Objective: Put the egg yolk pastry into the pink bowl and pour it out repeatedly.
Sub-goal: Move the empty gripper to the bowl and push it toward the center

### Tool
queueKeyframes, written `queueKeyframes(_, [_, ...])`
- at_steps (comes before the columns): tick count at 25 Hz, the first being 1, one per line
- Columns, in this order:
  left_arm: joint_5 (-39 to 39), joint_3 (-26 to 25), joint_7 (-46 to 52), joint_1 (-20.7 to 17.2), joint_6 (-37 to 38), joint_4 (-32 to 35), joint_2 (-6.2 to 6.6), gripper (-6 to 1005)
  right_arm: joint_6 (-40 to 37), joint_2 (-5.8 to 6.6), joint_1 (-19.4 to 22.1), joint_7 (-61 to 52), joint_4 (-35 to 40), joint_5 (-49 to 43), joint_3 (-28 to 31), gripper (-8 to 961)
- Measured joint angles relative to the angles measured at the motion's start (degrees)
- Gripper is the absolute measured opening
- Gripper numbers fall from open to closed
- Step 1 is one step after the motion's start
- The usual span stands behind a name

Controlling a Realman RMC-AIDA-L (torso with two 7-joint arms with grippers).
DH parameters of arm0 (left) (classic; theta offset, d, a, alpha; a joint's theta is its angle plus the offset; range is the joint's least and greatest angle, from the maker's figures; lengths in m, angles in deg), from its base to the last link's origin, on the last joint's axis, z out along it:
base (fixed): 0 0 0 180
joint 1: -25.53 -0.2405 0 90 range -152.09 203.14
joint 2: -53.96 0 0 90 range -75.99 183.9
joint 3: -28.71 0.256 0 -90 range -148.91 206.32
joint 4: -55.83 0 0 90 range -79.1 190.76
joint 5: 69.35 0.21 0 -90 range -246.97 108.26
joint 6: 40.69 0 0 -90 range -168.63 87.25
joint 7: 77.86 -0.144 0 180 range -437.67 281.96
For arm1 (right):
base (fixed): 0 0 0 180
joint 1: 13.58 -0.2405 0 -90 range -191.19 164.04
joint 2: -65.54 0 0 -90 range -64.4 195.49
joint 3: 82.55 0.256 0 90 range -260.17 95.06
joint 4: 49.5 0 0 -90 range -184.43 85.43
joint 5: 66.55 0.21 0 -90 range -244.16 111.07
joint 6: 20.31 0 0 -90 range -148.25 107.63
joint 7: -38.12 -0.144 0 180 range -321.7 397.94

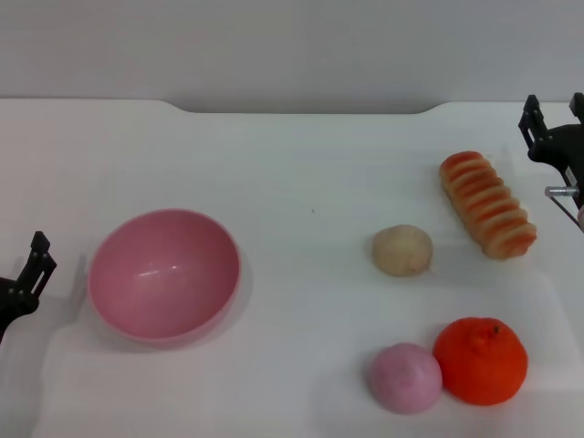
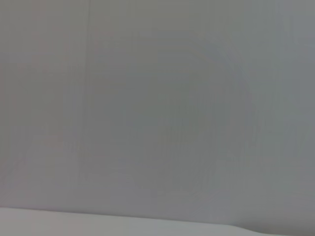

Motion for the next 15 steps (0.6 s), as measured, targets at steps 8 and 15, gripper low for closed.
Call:
queueKeyframes(8, [0.00, -0.49, 0.00, 0.20, 0.43, 0.36, 0.11, 843, -0.31, -0.07, 0.08, 0.00, -0.20, 0.05, 0.00, 613])
queueKeyframes(15, [-0.21, -4.22, 3.16, 2.23, 2.45, 3.07, 0.52, 842, -0.44, -0.08, 0.18, -1.19, -0.34, 0.18, 0.00, 613])
